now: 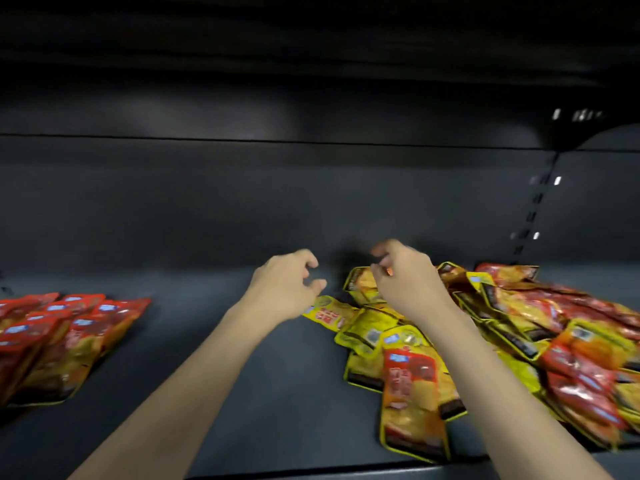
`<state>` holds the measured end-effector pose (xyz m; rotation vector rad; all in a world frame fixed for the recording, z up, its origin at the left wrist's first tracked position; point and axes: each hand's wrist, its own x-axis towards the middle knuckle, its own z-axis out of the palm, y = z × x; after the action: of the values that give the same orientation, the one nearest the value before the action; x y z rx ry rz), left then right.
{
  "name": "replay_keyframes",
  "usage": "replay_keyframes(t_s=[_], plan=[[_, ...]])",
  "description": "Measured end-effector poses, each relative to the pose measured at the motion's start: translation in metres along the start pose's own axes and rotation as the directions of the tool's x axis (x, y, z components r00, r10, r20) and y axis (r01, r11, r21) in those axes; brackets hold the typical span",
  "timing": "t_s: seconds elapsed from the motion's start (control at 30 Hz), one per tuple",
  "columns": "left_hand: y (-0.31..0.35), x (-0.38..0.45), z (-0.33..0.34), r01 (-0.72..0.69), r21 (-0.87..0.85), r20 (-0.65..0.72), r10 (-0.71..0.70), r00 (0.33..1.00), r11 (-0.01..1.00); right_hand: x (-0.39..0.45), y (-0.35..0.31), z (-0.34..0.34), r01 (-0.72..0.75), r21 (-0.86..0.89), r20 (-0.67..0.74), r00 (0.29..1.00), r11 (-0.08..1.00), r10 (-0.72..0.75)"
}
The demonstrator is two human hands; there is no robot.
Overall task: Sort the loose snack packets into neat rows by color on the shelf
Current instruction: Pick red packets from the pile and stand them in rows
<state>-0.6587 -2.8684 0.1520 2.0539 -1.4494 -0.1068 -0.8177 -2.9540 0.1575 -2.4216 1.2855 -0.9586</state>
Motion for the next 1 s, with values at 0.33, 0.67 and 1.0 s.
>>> replay_keyframes(t_s=[0.33,0.67,1.0], plan=[[0.083,0.006,0.063,-0.072,0.113,-0.025,0.075,0.997,0.991,-0.009,0.1,-0.052,-0.019,0.011,0.01,1.0,1.0,0.019],[0.132,0.051,0.102,-0.174,0.152,-0.022,0.179,0.984,0.973,-0.031,0.156,-0.079,-0.103,0.018,-0.025,0.994,0.995,0.103],[0.172,0.092,0.152,-0.399,0.548,0.244,0.316,0.917,0.735,-0.048,0.188,-0.097,-0.113,-0.019,-0.094,0.989,0.993,0.11]])
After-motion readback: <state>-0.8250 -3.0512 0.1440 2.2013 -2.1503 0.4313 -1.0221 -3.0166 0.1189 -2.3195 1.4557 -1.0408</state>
